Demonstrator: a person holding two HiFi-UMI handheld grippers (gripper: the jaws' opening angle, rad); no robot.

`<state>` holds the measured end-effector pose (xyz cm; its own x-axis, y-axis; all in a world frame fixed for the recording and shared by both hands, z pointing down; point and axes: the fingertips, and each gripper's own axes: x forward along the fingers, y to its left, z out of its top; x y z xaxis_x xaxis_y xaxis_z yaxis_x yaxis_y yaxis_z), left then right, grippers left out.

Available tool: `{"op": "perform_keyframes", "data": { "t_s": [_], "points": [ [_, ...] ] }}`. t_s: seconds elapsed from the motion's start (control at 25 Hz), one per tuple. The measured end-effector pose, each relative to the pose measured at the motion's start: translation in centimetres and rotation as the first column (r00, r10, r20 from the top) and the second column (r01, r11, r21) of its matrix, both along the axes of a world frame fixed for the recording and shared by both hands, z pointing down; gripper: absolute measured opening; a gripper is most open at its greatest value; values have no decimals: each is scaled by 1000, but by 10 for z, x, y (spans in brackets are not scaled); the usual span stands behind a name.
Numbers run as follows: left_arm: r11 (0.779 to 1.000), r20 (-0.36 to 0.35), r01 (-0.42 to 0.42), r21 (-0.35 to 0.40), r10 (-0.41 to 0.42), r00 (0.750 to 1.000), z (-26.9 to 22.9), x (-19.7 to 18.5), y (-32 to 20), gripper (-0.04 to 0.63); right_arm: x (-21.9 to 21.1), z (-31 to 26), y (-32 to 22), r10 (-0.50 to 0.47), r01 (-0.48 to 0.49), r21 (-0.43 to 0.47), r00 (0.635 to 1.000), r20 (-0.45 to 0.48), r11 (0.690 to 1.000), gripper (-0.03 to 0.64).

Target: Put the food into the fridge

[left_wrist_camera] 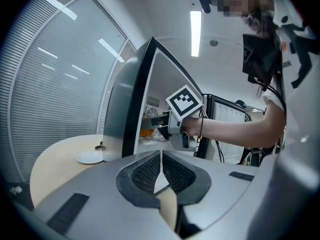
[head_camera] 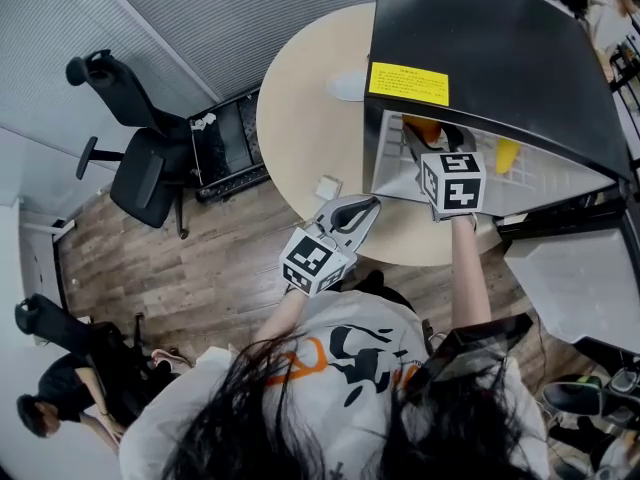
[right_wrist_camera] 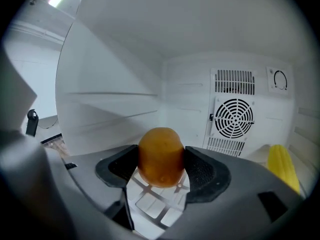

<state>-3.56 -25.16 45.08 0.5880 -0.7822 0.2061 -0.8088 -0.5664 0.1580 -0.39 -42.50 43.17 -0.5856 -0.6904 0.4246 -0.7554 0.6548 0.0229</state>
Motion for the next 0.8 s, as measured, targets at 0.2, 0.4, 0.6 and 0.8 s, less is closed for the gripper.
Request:
{"op": "perform_keyframes", "data": {
  "t_s": [0.2, 0.4, 0.6, 0.8],
  "points": [
    [1000, 1, 8, -1, -8, 1000, 0, -2, 2, 11, -2, -1, 0, -5, 5, 28, 1000, -6, 1000, 304],
    [1000, -1, 16, 1, -16, 1000, -1, -6, 3, 11, -4, -1, 3, -3, 6, 80, 999, -40, 997, 304],
    [1000, -2, 22, 0, -22, 1000, 0, -8, 5, 11, -7, -2, 4, 1, 7, 108, 997, -75, 994, 305],
    [1000, -3, 26, 2, -26, 1000, -1, -12, 6, 11, -4, -6, 3, 24, -23, 84, 1000, -16, 996, 305]
  ]
}}
